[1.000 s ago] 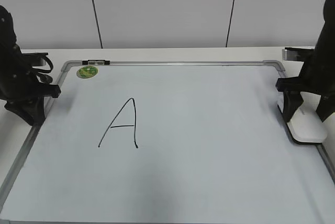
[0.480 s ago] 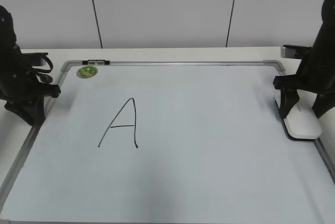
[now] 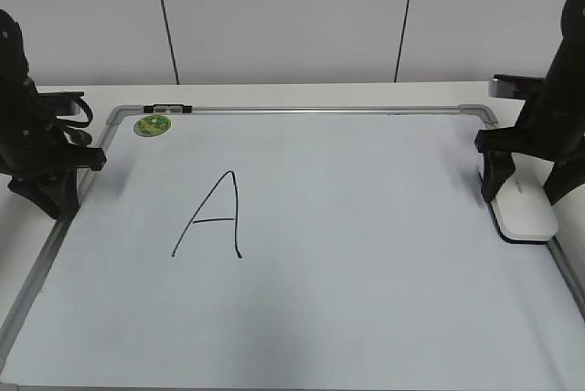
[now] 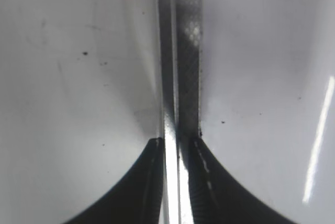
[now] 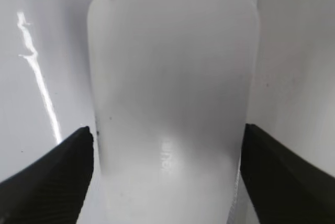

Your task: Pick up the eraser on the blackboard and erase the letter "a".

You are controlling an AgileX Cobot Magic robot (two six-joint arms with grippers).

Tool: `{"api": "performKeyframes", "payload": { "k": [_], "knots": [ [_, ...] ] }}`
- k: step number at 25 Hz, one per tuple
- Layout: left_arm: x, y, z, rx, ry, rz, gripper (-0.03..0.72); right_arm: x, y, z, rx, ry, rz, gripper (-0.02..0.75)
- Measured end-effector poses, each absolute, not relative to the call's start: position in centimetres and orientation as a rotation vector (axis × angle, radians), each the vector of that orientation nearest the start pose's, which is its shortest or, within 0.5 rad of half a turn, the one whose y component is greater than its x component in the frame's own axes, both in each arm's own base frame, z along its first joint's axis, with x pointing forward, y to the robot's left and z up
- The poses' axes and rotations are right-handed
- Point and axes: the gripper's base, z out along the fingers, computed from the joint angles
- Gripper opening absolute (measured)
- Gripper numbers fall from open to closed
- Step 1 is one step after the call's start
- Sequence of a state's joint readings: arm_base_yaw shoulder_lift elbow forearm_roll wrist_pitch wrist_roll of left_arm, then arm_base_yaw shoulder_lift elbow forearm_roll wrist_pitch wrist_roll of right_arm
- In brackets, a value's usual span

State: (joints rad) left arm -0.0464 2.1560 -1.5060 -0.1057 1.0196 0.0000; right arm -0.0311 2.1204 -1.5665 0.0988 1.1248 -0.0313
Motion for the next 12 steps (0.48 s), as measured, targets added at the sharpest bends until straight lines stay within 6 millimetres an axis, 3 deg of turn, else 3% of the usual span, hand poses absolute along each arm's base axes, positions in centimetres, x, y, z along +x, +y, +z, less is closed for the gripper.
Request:
{"api": "performKeyframes", "payload": {
  "k": [1,7,9,12],
  "knots": [
    [41.0,-2.7,13.1,-0.015,3.152,-0.141,0.119,41.4,-0.5,16.1,0.067,3.150,0.139,0.652],
    [41.2,-2.8,13.4,-0.018,3.146,-0.149,0.140,42.0,-0.6,17.8,0.051,3.147,0.128,0.671],
    [41.5,-2.7,14.0,-0.010,3.132,-0.141,0.207,42.4,-0.6,18.5,0.045,3.126,0.117,0.671],
    [41.6,-2.5,16.1,0.008,3.079,-0.094,0.393,42.5,-0.7,18.9,0.041,3.116,0.111,0.671]
  ]
}}
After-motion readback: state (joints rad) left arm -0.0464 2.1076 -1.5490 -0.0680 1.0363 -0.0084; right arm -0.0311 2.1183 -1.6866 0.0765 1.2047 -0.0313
